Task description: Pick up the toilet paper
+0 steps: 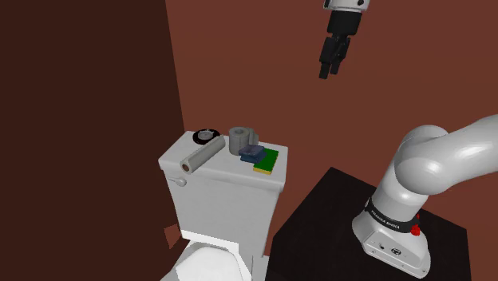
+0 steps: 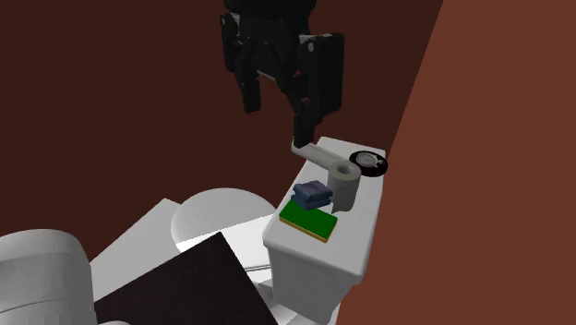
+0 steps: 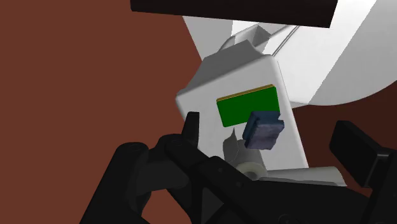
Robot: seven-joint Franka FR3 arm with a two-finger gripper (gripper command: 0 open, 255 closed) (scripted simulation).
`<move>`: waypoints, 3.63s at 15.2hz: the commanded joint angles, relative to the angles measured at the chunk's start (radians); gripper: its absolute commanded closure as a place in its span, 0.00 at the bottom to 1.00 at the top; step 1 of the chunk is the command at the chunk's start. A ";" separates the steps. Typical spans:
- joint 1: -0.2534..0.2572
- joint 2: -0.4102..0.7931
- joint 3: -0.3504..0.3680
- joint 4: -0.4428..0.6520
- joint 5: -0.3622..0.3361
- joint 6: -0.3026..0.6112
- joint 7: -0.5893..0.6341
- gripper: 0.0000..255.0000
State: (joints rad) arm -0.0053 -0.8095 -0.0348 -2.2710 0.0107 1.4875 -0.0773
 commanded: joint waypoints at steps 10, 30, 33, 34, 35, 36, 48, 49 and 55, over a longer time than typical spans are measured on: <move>-0.005 0.225 0.060 -0.076 0.024 0.265 0.105 0.00; -0.014 0.852 0.125 0.068 -0.010 0.676 0.309 0.00; -0.014 0.875 0.125 0.052 -0.013 0.715 0.311 0.00; -0.014 0.883 0.125 0.047 -0.014 0.728 0.311 0.00; -0.014 0.896 0.124 0.039 -0.015 0.748 0.312 0.00; -0.014 0.896 0.124 0.039 -0.015 0.749 0.312 0.00; -0.014 0.887 0.124 0.044 -0.014 0.736 0.312 1.00; -0.014 0.879 0.125 0.049 -0.013 0.723 0.311 1.00; -0.014 0.835 0.125 0.082 -0.008 0.645 0.308 1.00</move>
State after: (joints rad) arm -0.0204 0.0336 0.0892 -2.1956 0.0013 2.1468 0.2296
